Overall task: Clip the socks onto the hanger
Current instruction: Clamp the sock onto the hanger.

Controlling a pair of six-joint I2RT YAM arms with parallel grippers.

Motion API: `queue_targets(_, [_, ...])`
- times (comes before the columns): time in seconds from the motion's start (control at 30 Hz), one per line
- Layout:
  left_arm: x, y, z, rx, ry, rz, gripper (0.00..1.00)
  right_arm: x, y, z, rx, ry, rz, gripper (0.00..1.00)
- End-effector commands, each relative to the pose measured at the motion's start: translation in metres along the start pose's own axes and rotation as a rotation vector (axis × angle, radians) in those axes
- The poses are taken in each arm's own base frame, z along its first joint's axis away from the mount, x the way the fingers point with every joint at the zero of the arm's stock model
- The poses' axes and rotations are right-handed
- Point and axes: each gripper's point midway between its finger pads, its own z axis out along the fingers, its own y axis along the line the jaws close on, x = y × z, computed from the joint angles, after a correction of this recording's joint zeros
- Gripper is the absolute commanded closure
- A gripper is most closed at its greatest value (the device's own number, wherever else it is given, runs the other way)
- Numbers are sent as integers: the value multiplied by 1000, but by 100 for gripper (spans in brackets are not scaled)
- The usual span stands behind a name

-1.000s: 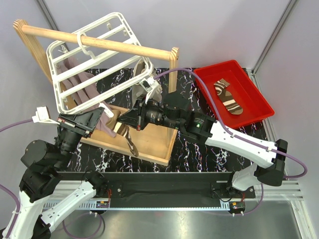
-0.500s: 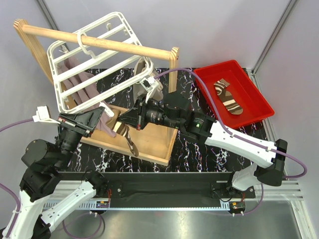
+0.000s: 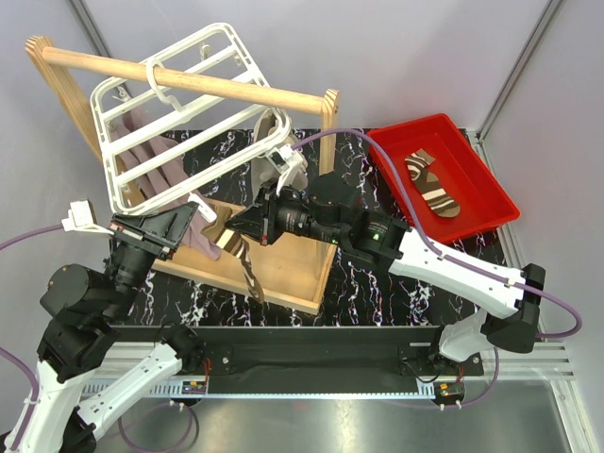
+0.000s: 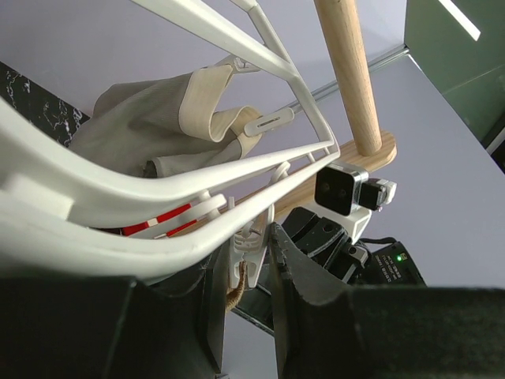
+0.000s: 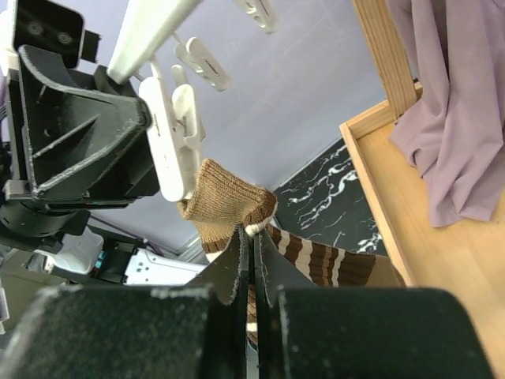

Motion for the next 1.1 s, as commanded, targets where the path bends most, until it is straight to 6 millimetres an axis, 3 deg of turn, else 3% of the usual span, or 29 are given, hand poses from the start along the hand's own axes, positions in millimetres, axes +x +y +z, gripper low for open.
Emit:
queue_targets(0.0, [9, -6, 4, 24, 43, 1, 100, -33, 2, -10, 39, -94, -25, 100])
queue_targets(0.13, [10, -5, 4, 22, 46, 0, 100, -43, 11, -15, 7, -118, -13, 100])
queue_targets(0.4, [11, -4, 5, 22, 50, -1, 100, -44, 17, -17, -22, -110, -9, 100])
queue_targets(0.67, [9, -7, 3, 32, 46, 1, 100, -53, 25, -41, -45, -138, 8, 100])
queue_targets(1.07, [9, -9, 2, 40, 49, -7, 100, -50, 23, -37, -72, -121, 43, 100])
